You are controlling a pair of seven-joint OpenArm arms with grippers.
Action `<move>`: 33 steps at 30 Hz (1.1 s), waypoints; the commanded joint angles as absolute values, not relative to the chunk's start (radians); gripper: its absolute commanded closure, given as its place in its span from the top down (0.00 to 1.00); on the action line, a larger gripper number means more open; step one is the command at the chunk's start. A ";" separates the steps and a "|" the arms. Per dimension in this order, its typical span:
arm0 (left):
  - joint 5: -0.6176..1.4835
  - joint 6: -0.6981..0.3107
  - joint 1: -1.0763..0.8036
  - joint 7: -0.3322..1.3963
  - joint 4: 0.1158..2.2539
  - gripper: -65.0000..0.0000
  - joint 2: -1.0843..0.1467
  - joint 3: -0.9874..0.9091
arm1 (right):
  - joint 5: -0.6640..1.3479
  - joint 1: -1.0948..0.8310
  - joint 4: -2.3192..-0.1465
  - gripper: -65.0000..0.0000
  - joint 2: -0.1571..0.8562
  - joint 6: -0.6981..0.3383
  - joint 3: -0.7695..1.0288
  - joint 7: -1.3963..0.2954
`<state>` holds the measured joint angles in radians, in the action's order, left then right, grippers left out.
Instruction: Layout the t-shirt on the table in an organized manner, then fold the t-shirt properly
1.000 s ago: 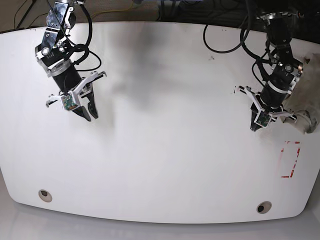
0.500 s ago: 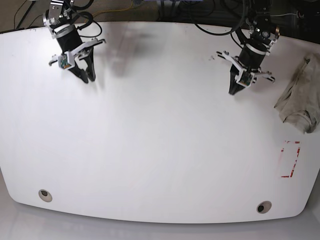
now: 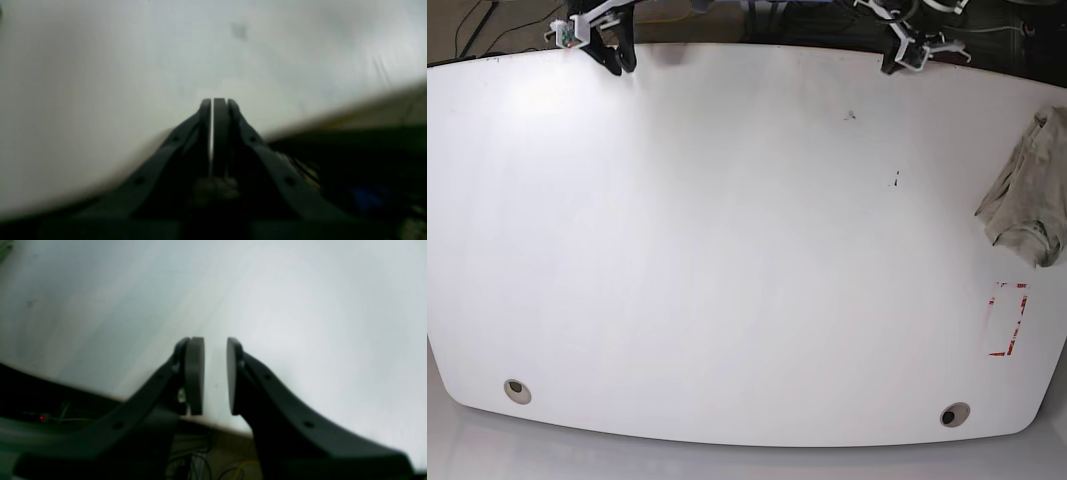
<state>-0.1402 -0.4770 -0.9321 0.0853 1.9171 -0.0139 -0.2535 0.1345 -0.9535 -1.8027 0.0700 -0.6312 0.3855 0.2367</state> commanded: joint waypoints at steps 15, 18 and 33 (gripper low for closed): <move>-0.097 -0.483 -1.164 0.062 1.702 0.00 0.012 -0.280 | 0.145 -1.148 -1.595 0.07 0.065 -0.670 0.378 0.291; -0.099 -0.483 -1.096 0.048 1.587 0.00 -0.005 -0.280 | 0.140 -1.106 -1.495 0.07 0.067 -0.688 0.363 0.291; -0.099 -0.476 -0.746 0.036 1.043 0.00 -0.079 -0.202 | 0.139 -0.806 -0.938 0.08 0.170 -0.668 0.228 0.292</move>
<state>-0.1001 -0.4641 -0.7593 0.0360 1.0740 -0.0780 -0.2024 0.1314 -0.8249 -0.9844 0.1555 -0.6621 0.2321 0.2691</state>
